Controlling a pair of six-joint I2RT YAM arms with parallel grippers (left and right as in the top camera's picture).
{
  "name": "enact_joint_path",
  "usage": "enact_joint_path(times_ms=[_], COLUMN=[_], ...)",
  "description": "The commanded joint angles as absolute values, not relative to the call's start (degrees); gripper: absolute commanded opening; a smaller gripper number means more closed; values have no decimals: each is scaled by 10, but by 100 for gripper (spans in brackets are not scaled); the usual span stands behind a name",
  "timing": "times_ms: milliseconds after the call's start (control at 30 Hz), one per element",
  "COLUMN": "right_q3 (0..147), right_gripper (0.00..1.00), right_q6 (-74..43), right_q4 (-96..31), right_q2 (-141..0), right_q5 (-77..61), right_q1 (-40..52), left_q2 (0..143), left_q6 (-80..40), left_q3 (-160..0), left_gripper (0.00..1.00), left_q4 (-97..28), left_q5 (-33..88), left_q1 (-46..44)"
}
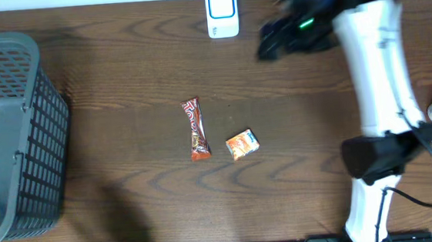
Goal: Scan the item barcode
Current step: 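Release the jar and swing the right gripper toward the orange pack, then grasp the small orange pack with the right gripper and lift it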
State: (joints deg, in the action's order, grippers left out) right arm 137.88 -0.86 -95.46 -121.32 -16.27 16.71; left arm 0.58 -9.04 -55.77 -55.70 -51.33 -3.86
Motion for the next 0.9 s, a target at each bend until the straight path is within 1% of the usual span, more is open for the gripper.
enact_joint_path(times_ms=[0, 167, 200, 300, 433, 533, 867], right_q3=[1310, 1198, 1146, 1072, 991, 931, 908], right_gripper=[99, 99, 99, 99, 99, 99, 99], right_q6=[0, -18, -30, -68, -84, -83, -97], right_q4=[-945, -921, -903, -865, -819, -751, -677], right_q2=[-1205, -1205, -1205, -1205, -1205, -1205, -1206], right_q5=[-45, -29, -24, 10, 10, 10, -7], right_q1=[247, 312, 330, 350, 368, 389, 411], left_q2=[1, 1, 1, 1, 1, 1, 1], left_q6=[-93, -93, -93, -93, -93, -93, -93], left_q3=[-553, -553, -553, -553, -553, -553, -553], left_gripper=[83, 83, 83, 84, 84, 83, 83], left_q4=[-556, -552, -552, -552, -552, -552, -553], left_q5=[-514, -514, -514, -514, -514, -514, -514], left_q1=[-39, -39, -39, -39, -39, -39, -39])
